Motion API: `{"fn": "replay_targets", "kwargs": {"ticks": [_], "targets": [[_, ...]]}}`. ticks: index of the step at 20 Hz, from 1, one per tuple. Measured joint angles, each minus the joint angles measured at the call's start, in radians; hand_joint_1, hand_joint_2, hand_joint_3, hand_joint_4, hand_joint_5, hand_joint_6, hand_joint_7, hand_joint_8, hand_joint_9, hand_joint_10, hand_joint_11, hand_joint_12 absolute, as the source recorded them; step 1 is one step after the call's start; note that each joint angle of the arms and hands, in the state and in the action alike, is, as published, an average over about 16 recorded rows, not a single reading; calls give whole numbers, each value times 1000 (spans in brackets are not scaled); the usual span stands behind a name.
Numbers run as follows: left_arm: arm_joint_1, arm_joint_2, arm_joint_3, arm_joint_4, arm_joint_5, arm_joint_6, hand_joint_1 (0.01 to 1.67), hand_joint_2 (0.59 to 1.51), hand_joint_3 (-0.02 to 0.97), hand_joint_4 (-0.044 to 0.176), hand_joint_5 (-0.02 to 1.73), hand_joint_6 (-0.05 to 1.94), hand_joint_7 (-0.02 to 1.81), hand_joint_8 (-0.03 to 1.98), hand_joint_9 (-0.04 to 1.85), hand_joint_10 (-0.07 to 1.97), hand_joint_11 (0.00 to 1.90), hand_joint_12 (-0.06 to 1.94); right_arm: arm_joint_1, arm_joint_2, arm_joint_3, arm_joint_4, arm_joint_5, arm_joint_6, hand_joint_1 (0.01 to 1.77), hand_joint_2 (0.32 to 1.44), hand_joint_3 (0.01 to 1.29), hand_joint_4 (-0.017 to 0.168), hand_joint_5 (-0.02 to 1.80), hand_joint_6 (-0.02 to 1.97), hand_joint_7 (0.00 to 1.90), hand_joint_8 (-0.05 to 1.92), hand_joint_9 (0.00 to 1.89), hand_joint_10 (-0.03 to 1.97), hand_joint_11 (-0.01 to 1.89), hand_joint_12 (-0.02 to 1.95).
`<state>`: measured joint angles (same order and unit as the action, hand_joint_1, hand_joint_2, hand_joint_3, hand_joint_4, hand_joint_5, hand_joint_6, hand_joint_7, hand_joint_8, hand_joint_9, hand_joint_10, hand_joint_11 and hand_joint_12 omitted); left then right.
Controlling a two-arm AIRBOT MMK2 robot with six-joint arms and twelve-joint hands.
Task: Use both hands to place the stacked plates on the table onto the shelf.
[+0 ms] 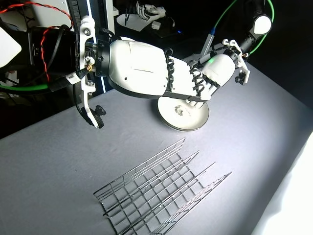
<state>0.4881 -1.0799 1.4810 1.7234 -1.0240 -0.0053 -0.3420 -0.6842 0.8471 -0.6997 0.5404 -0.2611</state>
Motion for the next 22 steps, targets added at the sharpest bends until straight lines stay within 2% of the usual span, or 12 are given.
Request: {"fn": "replay_targets", "kwargs": {"ticks": [12, 17, 22], "targets": [[37, -17, 39, 9, -6, -16, 18, 1093, 18, -8, 46, -12, 40, -7, 30, 6, 16, -3, 0, -2, 0, -10, 1, -4, 22, 1274, 14, -1, 136, 25, 122, 13, 88, 7, 15, 235], [57, -22, 32, 5, -1, -11, 18, 1094, 18, -11, 37, -15, 27, -12, 28, 4, 15, -2, 0, -3, 0, -16, 1, -5, 22, 1274, 15, -1, 135, 26, 129, 13, 94, 6, 13, 249], [74, -26, 7, -4, 9, -2, 18, 1095, 18, -12, 29, -22, 14, -16, 21, -3, 16, -1, -2, -4, 0, -21, 3, -5, 35, 1280, 15, -1, 127, 26, 124, 14, 84, 6, 13, 224]]}}
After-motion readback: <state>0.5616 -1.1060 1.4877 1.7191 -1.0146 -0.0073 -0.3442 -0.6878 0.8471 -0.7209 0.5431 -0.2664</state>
